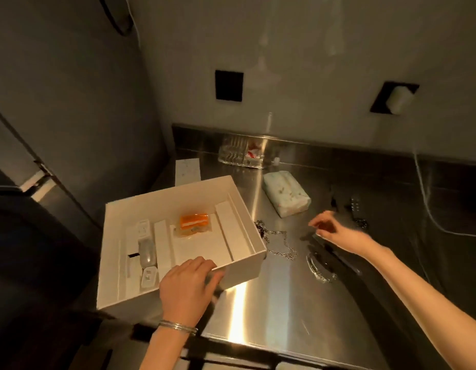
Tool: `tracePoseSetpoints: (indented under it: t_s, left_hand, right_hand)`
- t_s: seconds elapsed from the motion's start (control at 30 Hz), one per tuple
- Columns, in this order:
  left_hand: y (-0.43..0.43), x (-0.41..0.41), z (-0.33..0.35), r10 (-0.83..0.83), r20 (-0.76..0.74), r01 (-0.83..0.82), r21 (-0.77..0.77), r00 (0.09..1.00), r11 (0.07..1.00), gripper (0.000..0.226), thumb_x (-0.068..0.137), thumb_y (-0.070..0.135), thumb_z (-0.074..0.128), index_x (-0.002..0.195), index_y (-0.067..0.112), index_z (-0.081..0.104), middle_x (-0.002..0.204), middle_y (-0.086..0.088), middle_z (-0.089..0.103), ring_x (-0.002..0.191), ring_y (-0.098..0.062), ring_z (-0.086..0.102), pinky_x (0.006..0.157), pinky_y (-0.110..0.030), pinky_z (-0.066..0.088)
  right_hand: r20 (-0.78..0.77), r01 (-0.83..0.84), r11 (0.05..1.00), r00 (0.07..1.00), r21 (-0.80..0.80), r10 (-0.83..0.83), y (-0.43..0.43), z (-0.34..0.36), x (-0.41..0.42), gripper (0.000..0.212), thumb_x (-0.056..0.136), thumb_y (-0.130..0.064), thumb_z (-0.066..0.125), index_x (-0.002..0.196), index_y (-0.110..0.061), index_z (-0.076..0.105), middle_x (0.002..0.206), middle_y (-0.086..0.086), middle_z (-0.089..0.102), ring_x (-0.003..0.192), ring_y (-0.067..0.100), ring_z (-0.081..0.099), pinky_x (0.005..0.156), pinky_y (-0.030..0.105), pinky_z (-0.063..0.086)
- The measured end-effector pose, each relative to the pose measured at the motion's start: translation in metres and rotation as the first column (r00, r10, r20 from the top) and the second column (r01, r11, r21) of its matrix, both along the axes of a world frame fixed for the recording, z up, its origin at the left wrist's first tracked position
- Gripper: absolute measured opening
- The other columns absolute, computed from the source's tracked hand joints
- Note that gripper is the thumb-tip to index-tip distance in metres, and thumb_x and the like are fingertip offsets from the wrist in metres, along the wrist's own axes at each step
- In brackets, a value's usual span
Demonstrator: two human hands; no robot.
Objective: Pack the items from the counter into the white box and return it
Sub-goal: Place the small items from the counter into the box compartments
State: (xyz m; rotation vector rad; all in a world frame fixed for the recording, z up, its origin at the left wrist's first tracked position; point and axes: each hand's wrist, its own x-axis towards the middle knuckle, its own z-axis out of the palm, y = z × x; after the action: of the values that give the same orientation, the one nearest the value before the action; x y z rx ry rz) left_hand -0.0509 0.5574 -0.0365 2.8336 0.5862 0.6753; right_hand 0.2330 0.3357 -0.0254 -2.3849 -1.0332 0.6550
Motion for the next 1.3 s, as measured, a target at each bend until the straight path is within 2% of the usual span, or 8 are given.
tracePoseSetpoints:
  t_s: [0.13,0.33,0.57,0.77,0.9,1.07,1.2,1.3]
  left_hand:
    - [-0.002,0.000,-0.001,0.004,0.030,-0.007,0.090,1.000,0.996,0.038,0.081,0.050,0.044,0.065,0.023,0.066,0.058,0.008,0.059,0.048,-0.012,0.055,0.046,-0.014,0.023]
    - [-0.004,-0.002,0.000,-0.007,0.042,0.001,0.127,0.999,0.992,0.040,0.081,0.048,0.044,0.067,0.019,0.067,0.058,0.005,0.059,0.048,-0.014,0.054,0.049,-0.015,0.018]
    - [-0.006,-0.002,0.000,-0.003,0.033,-0.001,0.114,0.999,0.994,0.040,0.082,0.049,0.043,0.068,0.020,0.066,0.058,0.005,0.058,0.048,-0.014,0.053,0.049,-0.017,0.026]
    - [-0.007,-0.002,0.000,0.013,0.011,-0.014,0.109,1.000,0.994,0.038,0.083,0.049,0.044,0.067,0.020,0.063,0.057,0.005,0.057,0.048,-0.013,0.053,0.048,-0.018,0.028]
    - [-0.004,-0.003,0.002,-0.010,-0.046,0.015,0.102,0.999,0.995,0.021,0.080,0.039,0.062,0.068,0.022,0.063,0.059,0.008,0.057,0.049,-0.011,0.053,0.046,-0.017,0.028]
    - [0.017,-0.019,0.007,-0.053,-0.108,0.054,0.008,0.993,0.999,0.021,0.064,0.030,0.083,0.068,0.028,0.062,0.060,0.014,0.057,0.050,-0.003,0.053,0.046,-0.003,0.015]
    - [0.025,-0.031,0.008,0.015,-0.099,-0.014,0.002,0.995,1.000,0.024,0.062,0.041,0.082,0.062,0.030,0.060,0.055,0.015,0.056,0.045,-0.001,0.050,0.045,-0.002,0.011]
    - [0.021,-0.030,0.006,0.019,-0.073,-0.016,0.037,0.997,0.999,0.026,0.061,0.041,0.083,0.061,0.028,0.060,0.052,0.014,0.054,0.042,-0.003,0.050,0.046,-0.004,0.013]
  right_hand:
    - [0.005,0.114,0.979,0.993,-0.167,-0.114,-0.045,-0.025,-0.011,0.020,0.091,-0.019,0.057,0.107,-0.031,0.056,0.113,-0.005,0.057,0.096,0.009,0.058,0.071,0.012,0.043]
    - [0.052,0.140,0.983,0.989,-0.117,-0.135,-0.044,-0.038,-0.029,0.030,0.081,-0.019,0.069,0.110,-0.019,0.064,0.107,-0.003,0.058,0.100,0.012,0.057,0.082,0.016,0.042]
    - [0.133,0.207,0.959,0.974,-0.196,-0.183,-0.029,-0.051,-0.048,0.066,0.073,-0.041,0.074,0.129,-0.017,0.047,0.128,0.004,0.048,0.115,0.020,0.051,0.094,0.032,0.046]
    - [0.161,0.325,0.914,0.943,-0.243,-0.292,-0.013,-0.059,-0.049,0.054,0.077,-0.032,0.073,0.119,-0.010,0.048,0.110,0.008,0.056,0.099,0.025,0.062,0.082,0.035,0.052]
    - [0.017,0.273,0.936,0.961,-0.222,-0.277,-0.004,-0.049,-0.043,0.036,0.078,-0.016,0.072,0.107,-0.007,0.053,0.077,0.000,0.057,0.069,0.015,0.059,0.064,0.029,0.050]
    - [-0.237,0.259,0.962,0.943,0.089,-0.232,0.029,0.011,-0.035,0.039,0.078,-0.002,0.068,0.112,-0.002,0.048,0.072,-0.001,0.046,0.061,0.008,0.044,0.058,0.019,0.044]
    - [-0.051,0.043,0.942,0.998,0.332,-0.028,0.088,0.077,-0.056,0.036,0.077,-0.003,0.071,0.107,-0.013,0.055,0.074,-0.006,0.054,0.063,0.005,0.049,0.060,0.010,0.046]
    - [0.098,-0.222,0.941,0.974,0.257,0.203,0.146,0.091,-0.076,0.040,0.075,-0.016,0.075,0.111,-0.018,0.058,0.087,-0.005,0.062,0.075,0.007,0.058,0.068,0.011,0.048]
